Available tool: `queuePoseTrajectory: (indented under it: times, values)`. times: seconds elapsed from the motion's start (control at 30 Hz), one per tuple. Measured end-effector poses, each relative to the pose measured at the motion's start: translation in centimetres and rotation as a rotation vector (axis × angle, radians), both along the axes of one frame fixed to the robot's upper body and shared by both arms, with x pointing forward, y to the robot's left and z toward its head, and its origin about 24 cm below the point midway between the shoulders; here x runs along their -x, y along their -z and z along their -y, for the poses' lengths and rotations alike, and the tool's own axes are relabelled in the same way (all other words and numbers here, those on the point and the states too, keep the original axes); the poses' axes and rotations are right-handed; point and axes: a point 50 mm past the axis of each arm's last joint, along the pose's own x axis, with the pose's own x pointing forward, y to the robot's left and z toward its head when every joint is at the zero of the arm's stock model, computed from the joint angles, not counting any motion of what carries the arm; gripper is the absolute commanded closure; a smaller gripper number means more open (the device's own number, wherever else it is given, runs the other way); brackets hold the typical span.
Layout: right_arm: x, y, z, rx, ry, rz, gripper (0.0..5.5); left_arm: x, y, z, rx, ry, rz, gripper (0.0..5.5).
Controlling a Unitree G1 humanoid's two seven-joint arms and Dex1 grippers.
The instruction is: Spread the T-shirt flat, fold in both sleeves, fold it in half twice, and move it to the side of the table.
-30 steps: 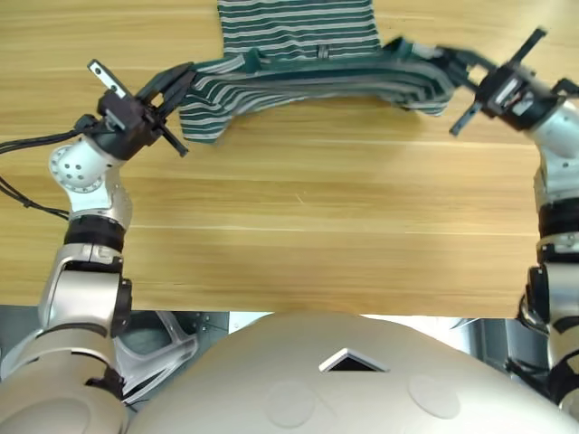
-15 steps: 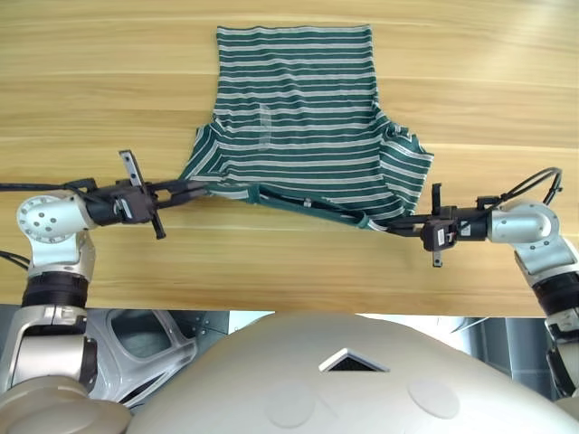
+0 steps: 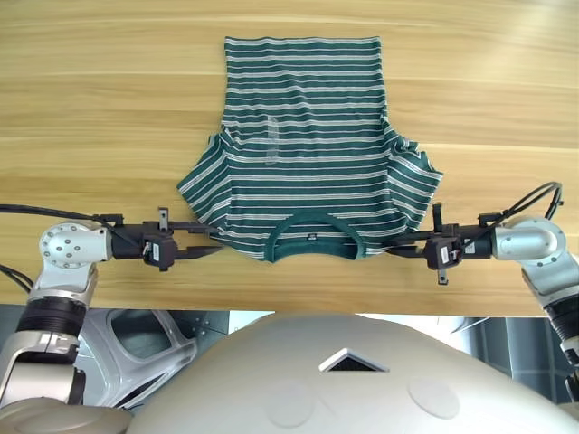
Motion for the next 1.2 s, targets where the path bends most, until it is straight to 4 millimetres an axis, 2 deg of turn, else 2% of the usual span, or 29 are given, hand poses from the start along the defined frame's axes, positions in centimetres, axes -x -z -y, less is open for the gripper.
queuePoseTrajectory:
  times: [0.3, 0.37, 0.4, 0.47, 0.53, 0.6, 0.73, 0.83, 0.97, 1.03, 1.1, 1.2]
  values:
    - [2.3, -0.5, 0.4, -0.026, -0.024, -0.115, 3.03, 0.9, 0.2, -1.7, -0.023, -0.065, -0.049, 2.23]
    - [2.1, -1.4, 1.2, -0.056, 0.026, -0.091, 2.68, 0.8, -1.0, -2.3, 0.071, -0.12, -0.011, 2.23]
    - [1.7, -2.2, 1.7, -0.08, 0.058, -0.057, 2.62, 0.8, -2.0, -2.5, 0.142, -0.14, 0.024, 2.41]
    - [0.3, -4.5, 2.9, -0.156, 0.135, 0.045, 2.62, 0.5, -4.8, -3.1, 0.335, -0.173, 0.099, 2.72]
    - [-1.3, -6.1, 3.7, -0.217, 0.203, 0.15, 2.62, -0.4, -6.6, -3.8, 0.483, -0.205, 0.153, 3.05]
    - [-2.8, -6.6, 4.0, -0.229, 0.258, 0.223, 2.92, -1.6, -7.2, -3.8, 0.53, -0.223, 0.204, 3.33]
    - [-5.5, -5.1, 4.2, -0.118, 0.359, 0.319, 3.55, -4.0, -5.2, -3.4, 0.377, -0.315, 0.271, 3.89]
    - [-6.7, -3.3, 3.9, -0.009, 0.383, 0.34, 4.06, -5.1, -3.5, -2.9, 0.243, -0.341, 0.308, 4.33]
    - [-6.7, -2.3, 3.9, 0.039, 0.373, 0.339, 4.72, -4.9, -1.0, -2.3, 0.099, -0.312, 0.271, 4.92]
    - [-6.7, -2.2, 3.9, 0.037, 0.372, 0.337, 5.03, -4.6, -0.5, -2.1, 0.087, -0.296, 0.259, 5.2]
    - [-6.7, -2.7, 4.0, -0.003, 0.392, 0.347, 5.24, -4.0, -0.4, -1.8, 0.124, -0.285, 0.233, 5.07]
    - [-6.7, -3.5, 4.7, -0.076, 0.471, 0.356, 4.79, -4.2, -2.1, -2.1, 0.277, -0.326, 0.201, 4.59]
